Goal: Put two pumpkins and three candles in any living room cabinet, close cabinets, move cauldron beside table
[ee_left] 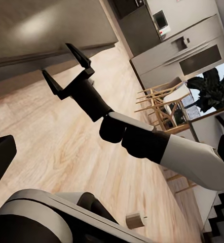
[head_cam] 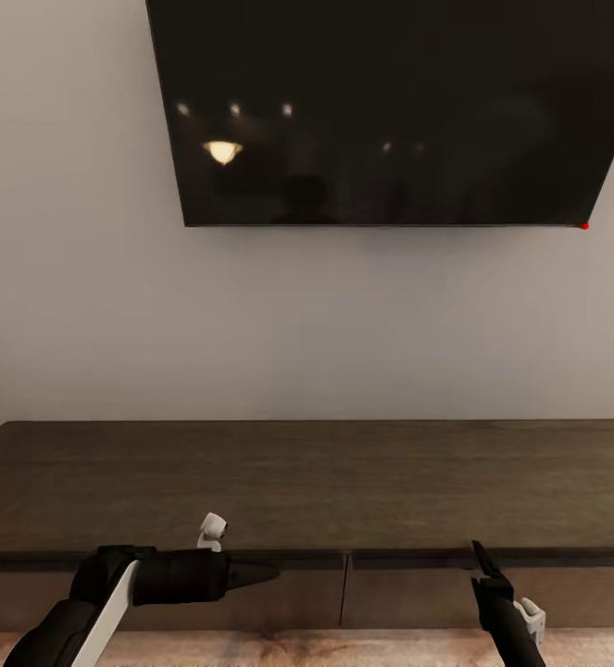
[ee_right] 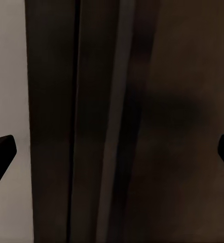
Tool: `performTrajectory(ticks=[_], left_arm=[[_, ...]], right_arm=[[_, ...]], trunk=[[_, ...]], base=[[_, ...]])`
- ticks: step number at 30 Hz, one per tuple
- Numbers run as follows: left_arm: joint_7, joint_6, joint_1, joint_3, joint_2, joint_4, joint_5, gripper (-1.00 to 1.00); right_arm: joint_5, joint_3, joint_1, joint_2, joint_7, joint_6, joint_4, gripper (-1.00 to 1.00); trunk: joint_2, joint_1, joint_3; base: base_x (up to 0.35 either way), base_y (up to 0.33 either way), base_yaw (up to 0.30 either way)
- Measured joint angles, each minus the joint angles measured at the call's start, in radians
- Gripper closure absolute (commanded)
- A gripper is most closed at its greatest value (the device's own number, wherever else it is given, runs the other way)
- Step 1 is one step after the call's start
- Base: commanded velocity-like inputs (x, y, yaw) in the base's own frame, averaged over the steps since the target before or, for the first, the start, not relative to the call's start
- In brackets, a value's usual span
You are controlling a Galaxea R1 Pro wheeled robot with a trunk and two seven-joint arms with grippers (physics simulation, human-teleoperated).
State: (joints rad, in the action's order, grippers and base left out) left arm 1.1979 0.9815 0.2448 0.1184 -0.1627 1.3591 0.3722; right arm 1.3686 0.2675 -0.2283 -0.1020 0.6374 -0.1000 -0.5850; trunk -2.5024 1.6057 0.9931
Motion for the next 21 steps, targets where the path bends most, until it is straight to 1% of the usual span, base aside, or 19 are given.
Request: performTrajectory(ticks=[8, 21], left_arm=[[-0.001, 0.0, 0.0, 0.0, 0.0, 0.0, 0.0, -1.0], [-0.002, 0.0, 0.0, 0.001, 0.001, 0.0, 0.0, -1.0]], right_arm=[[0.001, 0.0, 0.0, -0.015, 0.0, 0.0, 0.002, -1.0], [0.0, 0.0, 0.0, -0.017, 0.002, 0.001, 0.003, -1.0]], trunk=[[0.0, 0.0, 0.0], [0.0, 0.0, 0.0]], base=[[0.019, 0.0, 0.0], [0.015, 0.0, 0.0]])
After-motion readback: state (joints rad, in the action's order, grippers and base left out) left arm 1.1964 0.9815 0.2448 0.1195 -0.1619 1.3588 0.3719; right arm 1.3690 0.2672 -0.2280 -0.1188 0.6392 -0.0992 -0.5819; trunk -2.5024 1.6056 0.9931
